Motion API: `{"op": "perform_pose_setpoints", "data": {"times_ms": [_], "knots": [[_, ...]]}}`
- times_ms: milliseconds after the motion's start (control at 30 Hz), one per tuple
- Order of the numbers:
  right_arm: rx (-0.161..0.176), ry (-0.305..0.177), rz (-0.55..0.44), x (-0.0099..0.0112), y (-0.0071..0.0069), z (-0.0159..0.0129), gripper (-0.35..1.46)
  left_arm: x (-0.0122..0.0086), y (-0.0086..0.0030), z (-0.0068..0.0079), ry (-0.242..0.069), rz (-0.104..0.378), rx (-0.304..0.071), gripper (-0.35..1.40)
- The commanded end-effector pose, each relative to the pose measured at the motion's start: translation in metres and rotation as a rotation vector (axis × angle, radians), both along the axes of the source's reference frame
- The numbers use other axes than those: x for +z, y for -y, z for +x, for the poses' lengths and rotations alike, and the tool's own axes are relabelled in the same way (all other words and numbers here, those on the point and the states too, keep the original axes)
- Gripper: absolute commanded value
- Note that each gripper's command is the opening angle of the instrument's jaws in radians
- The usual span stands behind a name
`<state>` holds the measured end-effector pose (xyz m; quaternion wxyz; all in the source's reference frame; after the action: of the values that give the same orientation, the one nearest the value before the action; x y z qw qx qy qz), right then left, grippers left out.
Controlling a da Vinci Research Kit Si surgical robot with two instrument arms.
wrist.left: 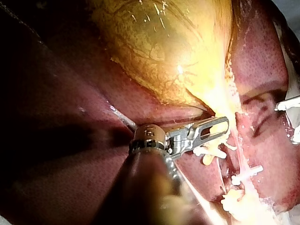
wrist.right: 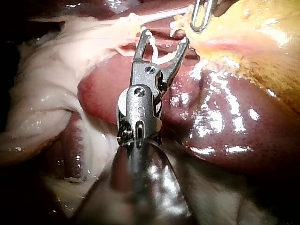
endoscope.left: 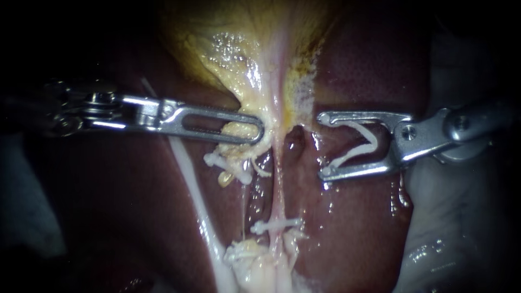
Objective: Clipping second clip right tube
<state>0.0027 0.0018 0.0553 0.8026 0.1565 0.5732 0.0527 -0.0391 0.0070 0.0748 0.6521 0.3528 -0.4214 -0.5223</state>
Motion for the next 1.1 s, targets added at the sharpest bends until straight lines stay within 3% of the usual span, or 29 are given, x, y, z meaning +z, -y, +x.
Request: {"op": "perform_pose_setpoints", "data": {"times_ms": [33, 133, 433, 667, 833, 933, 1100], "knots": [[-0.001, 0.0, 0.0, 0.0, 0.0, 0.0, 0.49, -0.0003, -0.0001, 0.0002, 0.003, 0.001, 0.002, -0.35], [-0.001, 0.0, 0.0, 0.0, 0.0, 0.0, 0.49, -0.0012, -0.0003, 0.0012, 0.009, 0.008, 0.01, -0.35], [0.0, 0.0, 0.0, 0.0, 0.0, 0.0001, 0.49, -0.0052, -0.0018, 0.0048, -0.007, 0.012, -0.02, -0.35], [-0.003, -0.003, 0.011, 0.0002, 0.0005, 0.0005, 0.49, -0.0057, -0.0019, 0.0058, -0.008, 0.011, -0.028, -0.35], [0.016, 0.026, 0.142, 0.0017, 0.0022, 0.0018, 0.48, -0.0058, -0.0018, 0.0057, -0.009, 0.011, -0.029, -0.35], [0.015, 0.066, 0.22, 0.0033, 0.0037, 0.0031, 0.48, -0.0059, -0.0017, 0.0057, -0.009, 0.011, -0.03, -0.35], [0.045, 0.097, 0.339, 0.0065, 0.0057, 0.0052, 0.48, -0.006, -0.0016, 0.0056, -0.01, 0.011, -0.031, -0.35]]}}
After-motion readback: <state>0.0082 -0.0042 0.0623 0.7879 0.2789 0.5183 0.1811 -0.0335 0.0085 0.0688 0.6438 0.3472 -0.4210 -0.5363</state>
